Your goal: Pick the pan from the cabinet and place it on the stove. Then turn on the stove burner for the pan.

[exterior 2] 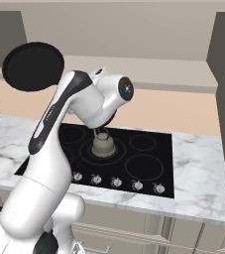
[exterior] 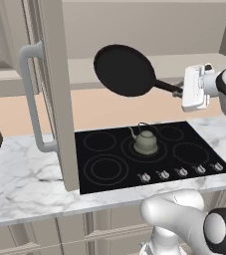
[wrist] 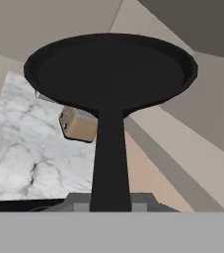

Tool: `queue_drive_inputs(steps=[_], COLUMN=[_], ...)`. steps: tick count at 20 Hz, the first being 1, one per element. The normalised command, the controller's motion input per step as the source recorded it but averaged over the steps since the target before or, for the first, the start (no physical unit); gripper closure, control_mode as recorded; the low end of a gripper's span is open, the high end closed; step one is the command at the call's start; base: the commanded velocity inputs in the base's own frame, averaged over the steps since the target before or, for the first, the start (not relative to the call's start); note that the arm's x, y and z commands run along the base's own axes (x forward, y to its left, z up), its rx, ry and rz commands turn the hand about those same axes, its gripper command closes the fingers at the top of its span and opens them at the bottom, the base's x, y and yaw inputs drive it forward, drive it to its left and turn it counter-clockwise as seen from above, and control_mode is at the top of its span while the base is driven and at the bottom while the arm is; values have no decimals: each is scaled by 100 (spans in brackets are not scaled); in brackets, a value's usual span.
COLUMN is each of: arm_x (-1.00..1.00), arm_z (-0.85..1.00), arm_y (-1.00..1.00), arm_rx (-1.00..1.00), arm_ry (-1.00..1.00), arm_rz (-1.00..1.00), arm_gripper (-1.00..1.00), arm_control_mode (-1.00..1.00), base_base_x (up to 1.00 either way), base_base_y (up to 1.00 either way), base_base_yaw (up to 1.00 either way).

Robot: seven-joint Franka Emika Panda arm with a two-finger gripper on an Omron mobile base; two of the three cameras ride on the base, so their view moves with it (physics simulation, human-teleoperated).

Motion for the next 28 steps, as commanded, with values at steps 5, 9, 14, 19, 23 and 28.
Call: queue_drive_inputs(steps=[5,9,14,19,23,28], arm_x=[0,0,0,-1,-5,-2], arm_z=[-25,-22,-11,-10,-12,-14], arm_y=[0,-17,-32,-51,-65,-67], arm_rx=[-3,1,5,2,0,1], arm_ry=[6,8,5,6,7,10], arm_rz=[0,0,0,0,-1,-4], arm_gripper=[100,100,100,100,100,100], arm_control_mode=[-100,-100,-100,-100,-100,-100], base_base_x=[0,0,0,0,0,0], base_base_y=[0,0,0,0,0,0], base_base_yaw=[0,0,0,0,0,0])
